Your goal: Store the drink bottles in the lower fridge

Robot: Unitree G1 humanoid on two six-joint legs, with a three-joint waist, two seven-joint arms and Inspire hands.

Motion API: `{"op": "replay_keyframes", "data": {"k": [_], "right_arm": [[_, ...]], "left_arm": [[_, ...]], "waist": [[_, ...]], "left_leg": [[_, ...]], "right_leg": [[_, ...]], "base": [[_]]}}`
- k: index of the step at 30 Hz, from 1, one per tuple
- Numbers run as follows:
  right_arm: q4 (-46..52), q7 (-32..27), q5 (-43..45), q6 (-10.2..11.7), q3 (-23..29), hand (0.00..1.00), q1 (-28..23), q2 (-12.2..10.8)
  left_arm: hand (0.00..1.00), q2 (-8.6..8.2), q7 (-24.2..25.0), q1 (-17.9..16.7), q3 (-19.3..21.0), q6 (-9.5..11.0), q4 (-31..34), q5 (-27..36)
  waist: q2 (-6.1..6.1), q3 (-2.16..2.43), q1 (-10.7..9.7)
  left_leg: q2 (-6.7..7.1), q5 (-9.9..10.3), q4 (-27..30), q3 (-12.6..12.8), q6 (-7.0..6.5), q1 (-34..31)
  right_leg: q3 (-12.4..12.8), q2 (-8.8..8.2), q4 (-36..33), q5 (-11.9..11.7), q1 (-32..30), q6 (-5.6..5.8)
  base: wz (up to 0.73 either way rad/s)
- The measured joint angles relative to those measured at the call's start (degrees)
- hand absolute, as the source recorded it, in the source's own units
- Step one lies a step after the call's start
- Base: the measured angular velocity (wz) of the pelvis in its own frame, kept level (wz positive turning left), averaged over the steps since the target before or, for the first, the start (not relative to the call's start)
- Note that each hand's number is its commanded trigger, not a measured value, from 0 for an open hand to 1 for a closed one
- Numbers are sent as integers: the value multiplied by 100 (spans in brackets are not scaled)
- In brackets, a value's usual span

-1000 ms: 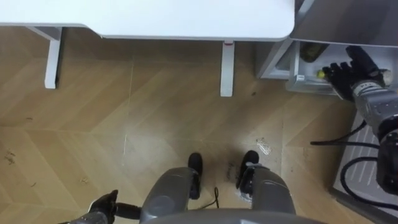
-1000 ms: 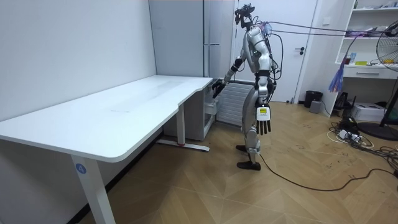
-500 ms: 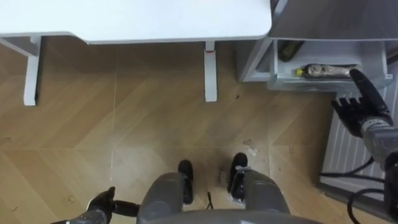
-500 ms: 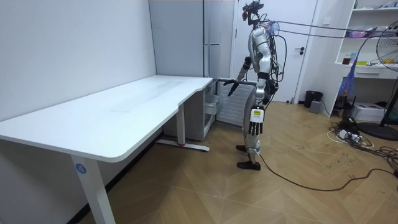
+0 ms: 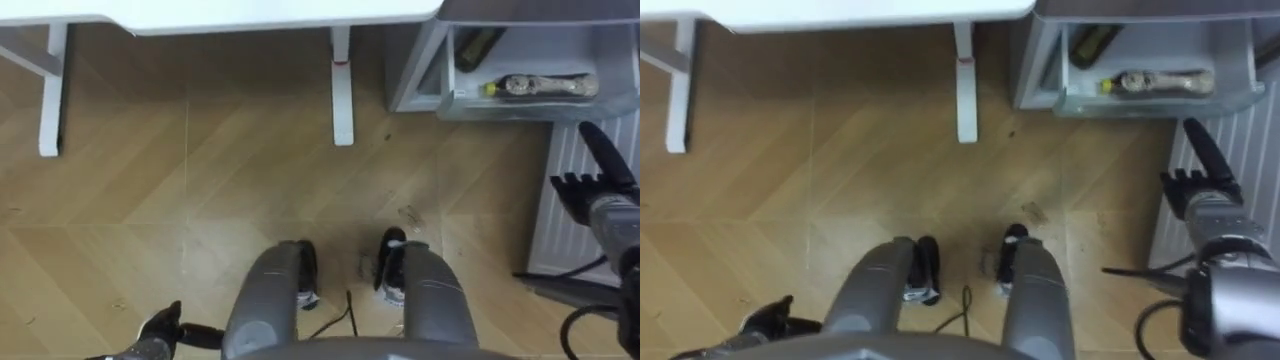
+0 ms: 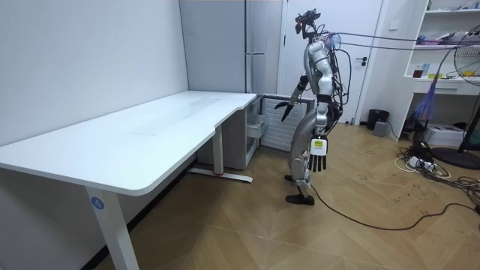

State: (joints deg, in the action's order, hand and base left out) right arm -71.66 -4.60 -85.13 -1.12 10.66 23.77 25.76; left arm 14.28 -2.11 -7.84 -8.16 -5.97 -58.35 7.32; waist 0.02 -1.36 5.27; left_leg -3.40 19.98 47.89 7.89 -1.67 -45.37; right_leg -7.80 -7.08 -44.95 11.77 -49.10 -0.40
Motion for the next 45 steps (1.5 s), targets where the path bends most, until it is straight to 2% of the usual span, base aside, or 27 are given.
{"op": "replay_keyframes", "data": {"k": [1,5,8,11,17,19,20,21,23,29,32,34,40,43,45], "right_arm": [[73,-25,-11,6,0,0,2,3],[381,-86,-58,38,-34,0,223,60],[515,-115,-68,73,-100,0,580,166],[661,-114,-112,199,-171,0,807,196],[689,-11,-273,212,-318,0,1170,283],[735,51,-304,219,-440,0,1234,292],[785,96,-357,236,-493,0,1242,297],[786,126,-425,234,-494,0,1239,297],[790,195,-471,232,-497,0,1239,310],[789,207,-601,245,-503,0,1236,313],[788,170,-614,244,-597,0,1237,371],[788,147,-645,228,-731,0,1236,441],[789,-18,-750,244,-960,0,1237,568],[789,-74,-761,247,-1126,0,1236,633],[789,-235,-805,331,-1222,0,1236,677]], "left_arm": [[0,8,-26,-6,1,-2,58,4],[0,105,-128,-16,-64,2,323,203],[0,132,-162,-16,-108,8,363,245],[0,145,-243,-19,-110,-3,378,335],[0,292,-204,-32,-140,-45,564,611],[0,346,-169,-73,-157,-58,665,727],[0,387,-137,-114,-157,-47,732,856],[0,454,-117,-172,-157,-24,802,943],[0,497,-106,-210,-157,-31,804,1007],[0,502,-67,-257,-154,-8,750,1079],[0,538,-63,-343,-95,22,801,1118],[0,599,-63,-443,-91,8,878,1115],[0,767,25,-698,-56,11,940,1120],[0,785,111,-813,83,15,938,1138],[0,800,138,-906,135,27,939,1342]], "waist": [[-10,-2,-1],[-96,-28,-65],[-110,-27,-112],[-131,-23,-141],[-196,-26,-139],[-215,-29,-135],[-235,-37,-133],[-288,-66,-150],[-311,-72,-165],[-346,-89,-137],[-418,-90,-99],[-474,-112,-96],[-490,-112,-5],[-500,-117,35],[-503,-119,153]], "left_leg": [[0,35,117,0,-9,-126],[5,357,1130,-6,-62,-998],[-9,570,1767,-46,-76,-1514],[6,753,2273,-101,-98,-1849],[17,975,2981,-140,-138,-2416],[17,986,3058,-137,-139,-2540],[14,990,3093,-139,-138,-2612],[15,990,3106,-139,-138,-2654],[19,990,3125,-165,-137,-2728],[18,1007,3147,-155,-148,-2752],[39,1006,3146,-144,-146,-2789],[88,1001,3148,-145,-143,-2812],[112,988,3152,-161,-122,-2820],[111,988,3161,-182,-123,-2834],[105,988,3187,-201,-120,-2850]], "right_leg": [[13,-17,-125,41,-139,4],[74,-218,-1241,442,-1058,-29],[75,-319,-1862,671,-1570,-117],[94,-398,-2377,852,-1893,-91],[172,-506,-3095,1109,-2462,-120],[200,-525,-3181,1120,-2603,-124],[202,-531,-3214,1123,-2675,-128],[202,-554,-3237,1128,-2726,-139],[164,-595,-3260,1140,-2777,-162],[189,-617,-3281,1143,-2804,-163],[186,-720,-3324,1160,-2854,-189],[160,-817,-3362,1170,-2889,-207],[123,-873,-3382,1178,-2889,-220],[107,-875,-3391,1188,-2889,-234],[66,-885,-3395,1193,-2887,-244]], "base": [[10],[14],[8],[12],[7],[0],[0],[0],[4],[1],[2],[7],[0],[1],[-4]]}}
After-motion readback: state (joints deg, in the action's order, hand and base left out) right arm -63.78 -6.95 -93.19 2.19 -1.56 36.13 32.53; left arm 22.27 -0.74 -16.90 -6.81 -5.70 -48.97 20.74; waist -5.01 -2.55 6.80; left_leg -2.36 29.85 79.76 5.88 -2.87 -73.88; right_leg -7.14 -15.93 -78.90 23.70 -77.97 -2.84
